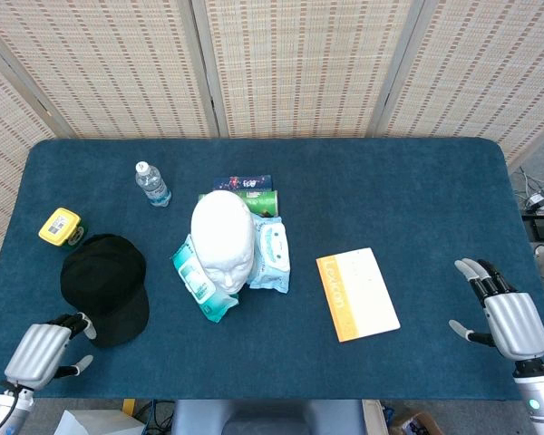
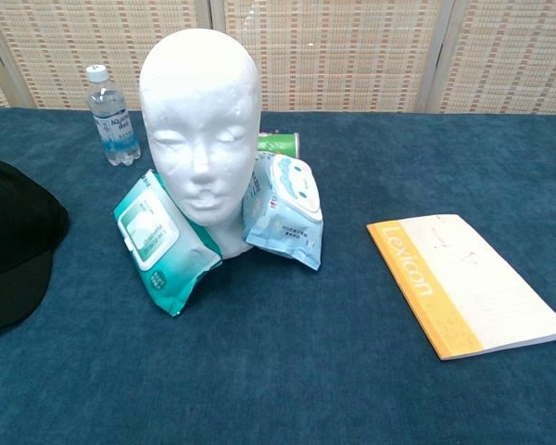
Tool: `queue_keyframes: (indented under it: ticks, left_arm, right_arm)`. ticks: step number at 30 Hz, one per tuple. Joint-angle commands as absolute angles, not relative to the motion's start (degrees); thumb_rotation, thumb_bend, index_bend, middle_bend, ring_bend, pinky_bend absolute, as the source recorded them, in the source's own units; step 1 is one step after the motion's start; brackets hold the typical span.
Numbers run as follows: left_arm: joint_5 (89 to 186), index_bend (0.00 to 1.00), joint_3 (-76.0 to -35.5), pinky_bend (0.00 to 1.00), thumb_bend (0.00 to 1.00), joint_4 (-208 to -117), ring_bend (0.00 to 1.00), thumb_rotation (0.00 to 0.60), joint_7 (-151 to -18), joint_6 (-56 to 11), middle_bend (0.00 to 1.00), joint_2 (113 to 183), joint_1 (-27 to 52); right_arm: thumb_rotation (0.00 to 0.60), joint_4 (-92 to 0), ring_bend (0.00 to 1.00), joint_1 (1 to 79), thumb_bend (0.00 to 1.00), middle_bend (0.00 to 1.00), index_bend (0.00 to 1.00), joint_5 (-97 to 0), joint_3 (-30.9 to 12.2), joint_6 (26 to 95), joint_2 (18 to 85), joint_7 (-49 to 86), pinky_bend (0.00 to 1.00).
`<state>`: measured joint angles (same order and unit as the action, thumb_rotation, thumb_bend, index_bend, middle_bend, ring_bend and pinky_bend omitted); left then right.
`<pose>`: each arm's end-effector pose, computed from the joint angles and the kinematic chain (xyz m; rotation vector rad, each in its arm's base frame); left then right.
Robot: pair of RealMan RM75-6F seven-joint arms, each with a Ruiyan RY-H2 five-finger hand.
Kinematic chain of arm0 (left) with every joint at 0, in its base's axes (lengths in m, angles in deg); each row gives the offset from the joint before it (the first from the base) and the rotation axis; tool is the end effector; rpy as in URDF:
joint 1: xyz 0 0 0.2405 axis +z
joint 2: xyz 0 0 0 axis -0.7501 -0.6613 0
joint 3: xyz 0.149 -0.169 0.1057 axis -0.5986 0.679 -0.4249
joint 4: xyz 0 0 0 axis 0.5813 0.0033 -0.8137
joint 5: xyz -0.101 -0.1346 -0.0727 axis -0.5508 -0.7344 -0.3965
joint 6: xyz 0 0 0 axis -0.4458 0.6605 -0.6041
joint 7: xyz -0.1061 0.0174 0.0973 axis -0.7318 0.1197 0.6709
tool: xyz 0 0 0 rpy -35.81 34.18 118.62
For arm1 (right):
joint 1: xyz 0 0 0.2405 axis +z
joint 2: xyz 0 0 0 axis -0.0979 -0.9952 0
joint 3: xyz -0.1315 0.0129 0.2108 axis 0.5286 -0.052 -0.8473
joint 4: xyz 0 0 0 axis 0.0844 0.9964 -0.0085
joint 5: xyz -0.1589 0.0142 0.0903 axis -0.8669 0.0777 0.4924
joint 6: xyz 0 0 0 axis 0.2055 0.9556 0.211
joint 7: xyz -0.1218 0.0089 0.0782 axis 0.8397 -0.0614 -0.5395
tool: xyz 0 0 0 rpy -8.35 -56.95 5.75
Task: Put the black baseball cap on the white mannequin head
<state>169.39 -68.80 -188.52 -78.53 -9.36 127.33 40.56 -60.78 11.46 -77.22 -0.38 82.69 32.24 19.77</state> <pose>-0.2683 0.1626 0.1411 -1.6888 -0.9685 -0.8180 -0.2883 -0.1793 0.1760 1.5013 -0.8215 0.9249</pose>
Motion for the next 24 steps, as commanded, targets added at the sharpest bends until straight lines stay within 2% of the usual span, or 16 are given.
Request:
queue_keyframes:
  ticks: [1,12,24]
  left_arm:
    - [171.5,0.47,-69.9,0.56,0.18,-188.0,0.38,0.600,-80.7,-10.2,0.39,127.8,39.6]
    - [167.2,0.43,-67.9,0.56,0.18,-187.3,0.38,0.600,-80.0,-17.9,0.39,131.2,35.4]
    - [158.5,0.40,-63.7,0.56,0.18,-185.7,0.35,0.600,-79.4,-22.3,0.38,132.9,32.3]
  right_arm:
    - [0.600,-60.8,0.12,11.5,0.00,0.17,0.03,-77.0,-0.4,82.5,32.2,20.0,0.46]
    - [0.600,-61.0,0.12,11.6,0.00,0.17,0.04,-76.7,-0.6,82.1,31.9,19.5,0.46]
    - [0.600,-61.2,0.12,11.8,0.00,0.17,0.04,-76.4,-0.6,81.4,31.9,20.1,0.46]
